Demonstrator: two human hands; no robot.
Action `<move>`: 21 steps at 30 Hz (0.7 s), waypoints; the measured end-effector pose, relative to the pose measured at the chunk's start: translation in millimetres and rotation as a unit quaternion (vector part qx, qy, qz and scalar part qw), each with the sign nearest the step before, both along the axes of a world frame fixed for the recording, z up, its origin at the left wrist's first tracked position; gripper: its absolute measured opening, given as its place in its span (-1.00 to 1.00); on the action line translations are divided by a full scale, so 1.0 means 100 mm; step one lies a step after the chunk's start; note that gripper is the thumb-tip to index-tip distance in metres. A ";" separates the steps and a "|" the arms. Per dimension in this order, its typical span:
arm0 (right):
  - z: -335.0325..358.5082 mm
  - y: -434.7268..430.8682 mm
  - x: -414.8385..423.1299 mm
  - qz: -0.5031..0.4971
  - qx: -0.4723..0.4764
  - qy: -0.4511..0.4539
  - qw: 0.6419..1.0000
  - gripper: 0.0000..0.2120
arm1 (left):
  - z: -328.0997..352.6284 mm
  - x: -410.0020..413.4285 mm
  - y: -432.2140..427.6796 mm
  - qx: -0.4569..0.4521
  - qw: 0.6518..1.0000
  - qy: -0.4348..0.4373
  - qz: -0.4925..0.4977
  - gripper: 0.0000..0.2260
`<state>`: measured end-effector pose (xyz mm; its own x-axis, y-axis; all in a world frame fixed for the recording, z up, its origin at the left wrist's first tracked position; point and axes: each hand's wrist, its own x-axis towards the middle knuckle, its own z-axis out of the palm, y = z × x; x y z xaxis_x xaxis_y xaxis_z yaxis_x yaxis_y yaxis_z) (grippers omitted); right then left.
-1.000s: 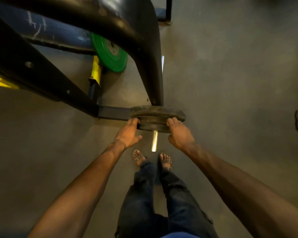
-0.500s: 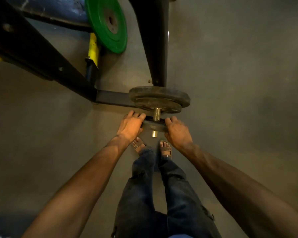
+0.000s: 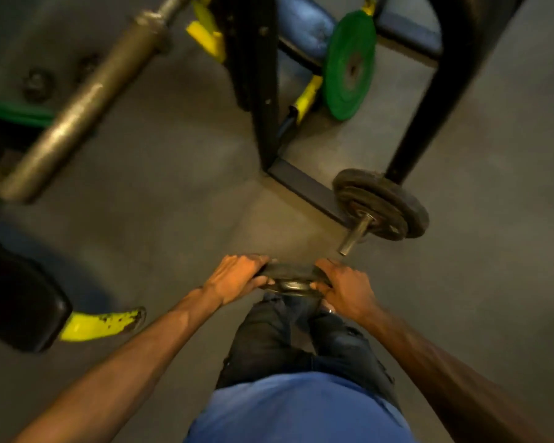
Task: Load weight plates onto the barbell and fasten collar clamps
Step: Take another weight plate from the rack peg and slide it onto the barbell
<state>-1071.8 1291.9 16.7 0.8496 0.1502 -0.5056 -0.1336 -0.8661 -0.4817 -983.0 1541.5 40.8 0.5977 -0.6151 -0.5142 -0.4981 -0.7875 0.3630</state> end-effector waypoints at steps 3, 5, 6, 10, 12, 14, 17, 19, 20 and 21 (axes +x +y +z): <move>0.41 0.37 0.07 0.072 0.027 -0.056 0.995 -0.67 | 0.32 -0.33 0.57 -0.032 0.993 -0.039 0.107 -0.65; 0.73 0.68 0.13 0.099 0.043 -0.097 0.989 -0.68 | 0.54 -0.55 0.95 -0.070 0.979 -0.075 0.175 -0.59; 0.88 0.82 0.18 0.113 0.048 -0.114 0.986 -0.68 | 0.63 -0.63 1.10 -0.094 0.970 -0.089 0.205 -0.58; 1.50 1.49 0.35 0.189 0.059 -0.183 0.963 -0.72 | 1.00 -0.89 1.73 -0.247 0.896 -0.117 0.351 -0.68; 1.76 1.84 0.45 0.202 0.064 -0.211 0.954 -0.69 | 1.07 -0.90 2.06 -0.317 0.842 -0.114 0.421 -0.66; 1.95 2.19 0.53 0.191 0.072 -0.240 0.949 -0.64 | 1.09 -0.86 2.41 -0.361 0.806 -0.088 0.460 -0.57; 2.14 2.71 0.60 0.164 0.101 -0.275 0.942 -0.62 | 1.10 -0.72 2.97 -0.398 0.789 -0.042 0.467 -0.57; 2.24 3.03 0.68 0.153 0.107 -0.299 0.936 -0.65 | 1.18 -0.55 3.29 -0.415 0.784 -0.039 0.460 -0.62; 2.28 3.19 0.74 0.147 0.107 -0.311 0.933 -0.66 | 1.24 -0.44 3.44 -0.421 0.783 -0.034 0.456 -0.63; 2.32 3.32 0.79 0.141 0.108 -0.317 0.932 -0.68 | 1.29 -0.33 3.57 -0.431 0.780 -0.021 0.454 -0.63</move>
